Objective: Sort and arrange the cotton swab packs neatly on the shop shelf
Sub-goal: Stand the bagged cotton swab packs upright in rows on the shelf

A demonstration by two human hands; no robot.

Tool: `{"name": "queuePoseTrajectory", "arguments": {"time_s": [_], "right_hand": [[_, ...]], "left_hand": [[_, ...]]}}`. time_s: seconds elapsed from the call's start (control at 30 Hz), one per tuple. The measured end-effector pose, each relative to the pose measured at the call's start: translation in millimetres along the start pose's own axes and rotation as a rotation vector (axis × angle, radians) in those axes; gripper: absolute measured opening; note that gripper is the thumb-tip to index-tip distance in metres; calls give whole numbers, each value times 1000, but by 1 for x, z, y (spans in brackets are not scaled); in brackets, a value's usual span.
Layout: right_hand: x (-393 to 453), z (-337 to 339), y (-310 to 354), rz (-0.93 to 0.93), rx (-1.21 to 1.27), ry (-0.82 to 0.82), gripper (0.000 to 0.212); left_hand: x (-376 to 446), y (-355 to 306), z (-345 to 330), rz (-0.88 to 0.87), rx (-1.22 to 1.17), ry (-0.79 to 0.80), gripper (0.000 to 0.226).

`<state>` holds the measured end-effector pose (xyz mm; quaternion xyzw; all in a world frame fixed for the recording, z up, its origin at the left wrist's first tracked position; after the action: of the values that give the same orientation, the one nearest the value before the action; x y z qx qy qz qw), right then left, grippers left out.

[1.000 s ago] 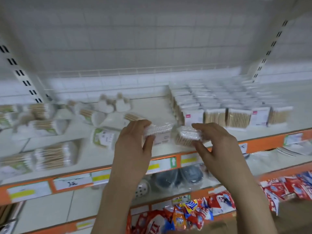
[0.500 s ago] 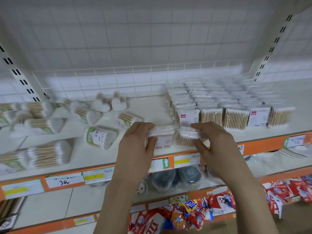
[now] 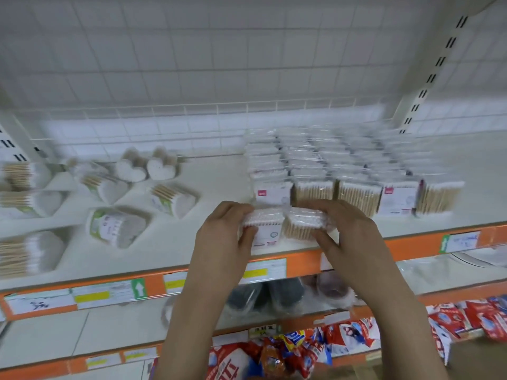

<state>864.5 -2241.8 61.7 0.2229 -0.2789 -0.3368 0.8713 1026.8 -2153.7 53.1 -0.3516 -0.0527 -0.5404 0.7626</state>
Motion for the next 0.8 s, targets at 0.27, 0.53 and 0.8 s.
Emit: {"name": "queuePoseTrajectory", "arguments": {"time_s": [0.27, 0.53, 0.8], "right_hand": [[10, 31, -70, -13, -66, 13, 36], [45, 10, -65, 87, -10, 140, 32], [64, 4, -74, 116, -37, 111, 36]], "left_hand": [[16, -43, -51, 14, 18, -19, 30], [15, -25, -45, 126, 90, -107, 32], [21, -23, -52, 185, 171, -95, 32]]}}
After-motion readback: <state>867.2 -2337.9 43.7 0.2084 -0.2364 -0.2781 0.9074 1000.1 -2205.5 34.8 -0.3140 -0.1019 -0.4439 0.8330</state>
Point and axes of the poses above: each hand's wrist, its own x-axis towards the middle knuckle, its own z-axis out of the back of the hand, y = z × x, the point moved 5 cm from there along x, towards the middle knuckle, and after that the axes turned 7 degrees about x, right-handed, at the moved point
